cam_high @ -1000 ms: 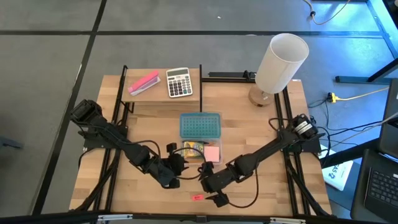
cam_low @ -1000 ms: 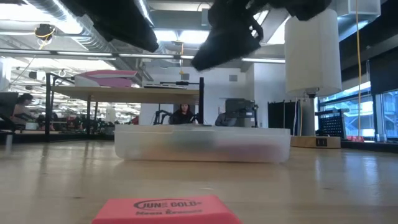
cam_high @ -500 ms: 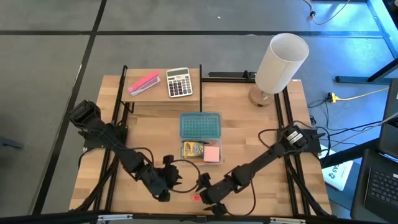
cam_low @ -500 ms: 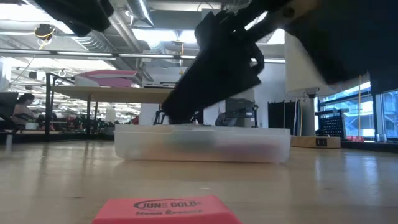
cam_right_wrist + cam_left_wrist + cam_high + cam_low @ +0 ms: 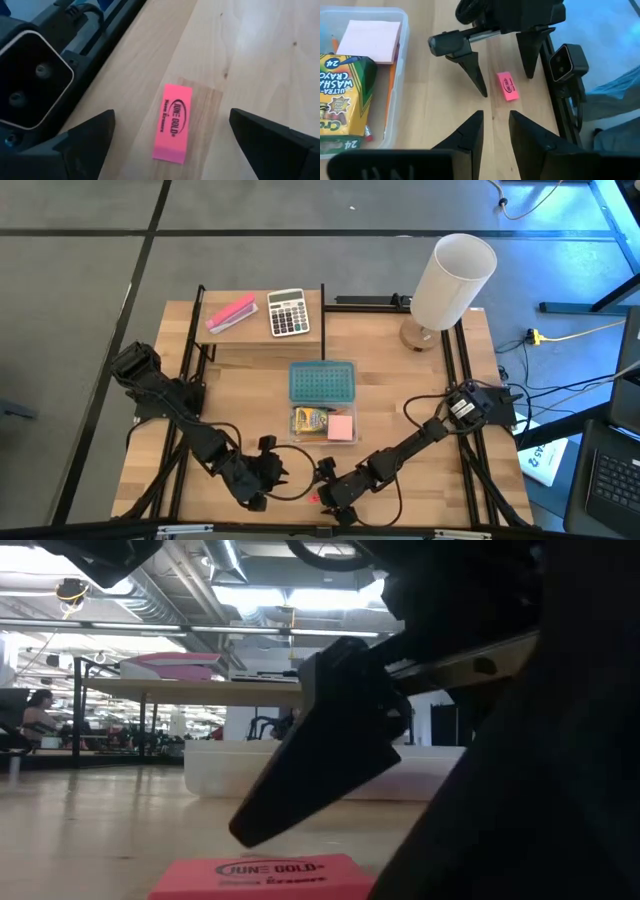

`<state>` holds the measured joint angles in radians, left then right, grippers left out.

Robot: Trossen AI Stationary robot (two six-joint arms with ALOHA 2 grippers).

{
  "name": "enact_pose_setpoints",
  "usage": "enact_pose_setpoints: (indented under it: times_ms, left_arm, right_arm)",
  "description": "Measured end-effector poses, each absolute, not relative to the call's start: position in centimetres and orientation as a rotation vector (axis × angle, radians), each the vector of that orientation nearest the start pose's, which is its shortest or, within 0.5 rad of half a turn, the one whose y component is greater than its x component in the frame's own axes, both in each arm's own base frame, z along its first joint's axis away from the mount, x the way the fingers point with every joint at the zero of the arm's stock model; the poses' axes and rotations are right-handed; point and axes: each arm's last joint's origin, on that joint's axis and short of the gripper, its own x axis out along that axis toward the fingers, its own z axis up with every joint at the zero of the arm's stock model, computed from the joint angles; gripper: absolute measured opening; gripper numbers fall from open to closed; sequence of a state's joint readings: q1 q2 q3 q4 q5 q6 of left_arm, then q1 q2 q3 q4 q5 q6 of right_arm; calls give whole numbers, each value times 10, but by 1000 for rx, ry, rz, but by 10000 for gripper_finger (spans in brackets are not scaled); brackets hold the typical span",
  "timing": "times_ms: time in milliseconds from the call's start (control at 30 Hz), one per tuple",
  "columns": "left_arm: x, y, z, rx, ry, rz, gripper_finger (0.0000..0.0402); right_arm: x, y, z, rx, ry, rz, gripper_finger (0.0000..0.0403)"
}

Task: Pack school essentials
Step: Put the pink eraser into the blue supply box

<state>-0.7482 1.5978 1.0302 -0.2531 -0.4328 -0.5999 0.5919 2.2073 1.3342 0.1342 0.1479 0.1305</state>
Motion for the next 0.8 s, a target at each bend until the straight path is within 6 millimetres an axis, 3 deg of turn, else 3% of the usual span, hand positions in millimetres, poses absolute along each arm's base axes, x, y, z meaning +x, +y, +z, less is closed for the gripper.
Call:
enact_pose_setpoints:
  times_ms: [333,800]
  left_arm:
    - [250,-216,218,-114,735,-83,85]
    - [250,-216,218,-115,734,-83,85]
  right_arm:
    - [377,248,101,-125,722,358,347]
    - [377,248,101,-129,724,352,242]
